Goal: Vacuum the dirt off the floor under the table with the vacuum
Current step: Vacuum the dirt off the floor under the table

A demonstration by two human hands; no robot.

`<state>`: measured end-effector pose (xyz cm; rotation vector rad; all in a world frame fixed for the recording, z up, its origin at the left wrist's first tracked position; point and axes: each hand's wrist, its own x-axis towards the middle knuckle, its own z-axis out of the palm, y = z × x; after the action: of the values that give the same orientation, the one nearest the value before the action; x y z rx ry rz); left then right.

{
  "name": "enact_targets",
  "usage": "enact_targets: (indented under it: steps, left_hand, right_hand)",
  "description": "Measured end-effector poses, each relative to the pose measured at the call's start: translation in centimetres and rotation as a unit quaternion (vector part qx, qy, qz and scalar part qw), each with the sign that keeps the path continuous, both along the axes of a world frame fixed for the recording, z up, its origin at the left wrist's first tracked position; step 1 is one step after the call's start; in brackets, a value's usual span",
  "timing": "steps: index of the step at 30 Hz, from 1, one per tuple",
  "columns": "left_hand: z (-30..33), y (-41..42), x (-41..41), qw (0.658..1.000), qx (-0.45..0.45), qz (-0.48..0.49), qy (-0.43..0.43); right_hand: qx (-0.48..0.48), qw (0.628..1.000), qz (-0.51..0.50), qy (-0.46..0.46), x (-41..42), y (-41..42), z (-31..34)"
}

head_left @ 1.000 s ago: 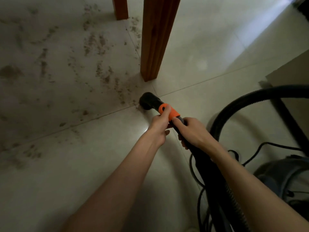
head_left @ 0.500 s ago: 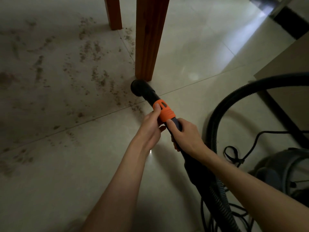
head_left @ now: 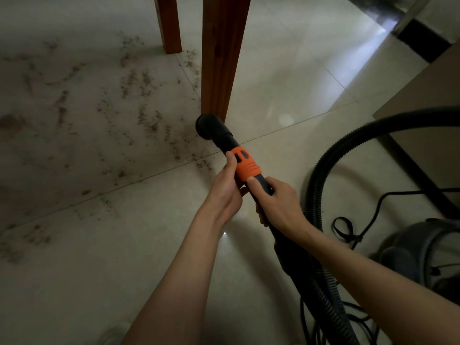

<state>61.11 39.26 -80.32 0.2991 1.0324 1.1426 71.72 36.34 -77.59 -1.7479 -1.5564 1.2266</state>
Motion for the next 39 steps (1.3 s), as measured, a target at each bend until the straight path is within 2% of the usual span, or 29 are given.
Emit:
enact_targets:
  steps: [5,11,17,22,30,39]
  left_hand:
    - [-0.1,0.0,0.3,1.000,0.003,0.000,0.011]
    - [-0.8,0.0,0.0,0.998,-0.041,-0.030,0.040]
    - [-2.1,-1.1,1.8,0.993,-0.098,-0.045,0.043]
    - [-2.5,-2.2,4.2,0.986,-0.151,-0.060,0.030]
    - [-2.1,-1.9,5.4,0.982,-0.170,-0.054,0.060]
    - [-3.0,-2.1,4.3,0.980,-0.179,-0.023,0.086]
  right_hand:
    - [-0.003,1.000,0.008,0.006,0.2,-0.1,0.0]
    - [-0.051,0.998,0.033,-0.009,1.5,-0.2,0.0]
    - [-0.167,0.983,0.065,-0.032,2.3,0.2,1.1]
    - [-0.268,0.960,0.032,-0.073,2.1,1.2,1.8]
    - [-0.213,0.970,0.046,-0.108,3.6,0.1,0.6]
    - [-0.226,0.969,0.079,-0.063,2.9,0.3,-1.1]
